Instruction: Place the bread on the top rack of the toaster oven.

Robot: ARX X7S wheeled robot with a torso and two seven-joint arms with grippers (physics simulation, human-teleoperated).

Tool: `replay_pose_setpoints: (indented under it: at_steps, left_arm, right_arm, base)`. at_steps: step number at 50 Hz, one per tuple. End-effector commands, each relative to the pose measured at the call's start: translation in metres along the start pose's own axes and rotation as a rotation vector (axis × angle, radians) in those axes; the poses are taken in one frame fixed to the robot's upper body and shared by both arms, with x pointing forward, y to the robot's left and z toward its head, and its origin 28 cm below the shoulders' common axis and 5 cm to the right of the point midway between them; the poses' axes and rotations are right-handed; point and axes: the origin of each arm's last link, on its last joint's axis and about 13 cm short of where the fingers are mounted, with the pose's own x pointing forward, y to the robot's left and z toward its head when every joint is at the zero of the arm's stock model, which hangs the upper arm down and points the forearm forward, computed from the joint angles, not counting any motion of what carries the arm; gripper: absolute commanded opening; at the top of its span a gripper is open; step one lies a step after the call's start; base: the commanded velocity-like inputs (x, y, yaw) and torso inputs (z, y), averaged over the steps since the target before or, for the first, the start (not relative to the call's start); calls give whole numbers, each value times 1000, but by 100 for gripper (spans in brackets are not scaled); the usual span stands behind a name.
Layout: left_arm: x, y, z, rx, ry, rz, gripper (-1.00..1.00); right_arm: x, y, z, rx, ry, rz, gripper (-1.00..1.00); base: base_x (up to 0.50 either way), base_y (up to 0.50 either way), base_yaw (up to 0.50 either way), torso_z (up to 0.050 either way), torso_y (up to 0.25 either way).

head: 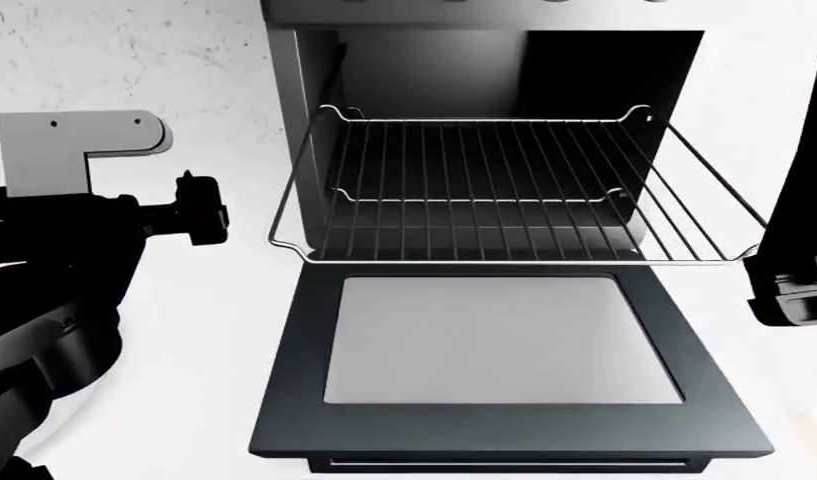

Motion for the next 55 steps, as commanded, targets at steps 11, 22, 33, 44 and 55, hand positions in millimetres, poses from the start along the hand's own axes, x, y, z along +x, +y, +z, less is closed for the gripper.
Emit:
replay_pose_setpoints:
  at_steps: [11,22,33,44,55]
  left_arm:
    - [8,-2,-19,-19,106,47,100]
    - [11,0,-35,-115,168,176,100]
    - [14,2,-44,-195,126,373,100]
    - [13,5,-53,-248,172,481,100]
    - [12,9,-54,-246,177,591,100]
  right_arm:
    - [0,-3,7,25,-79,7,100]
    - [-4,-1,1,38,-59,6,100]
    - [-7,4,-5,59,-33,10,100]
    - [-10,8,-10,76,7,14,100]
    - [-9,8,-13,80,10,17,100]
  base:
    - [0,0,0,0,0]
    - [0,0,0,0,0]
    - [0,0,0,0,0]
    - [0,0,0,0,0]
    - [0,0,0,0,0]
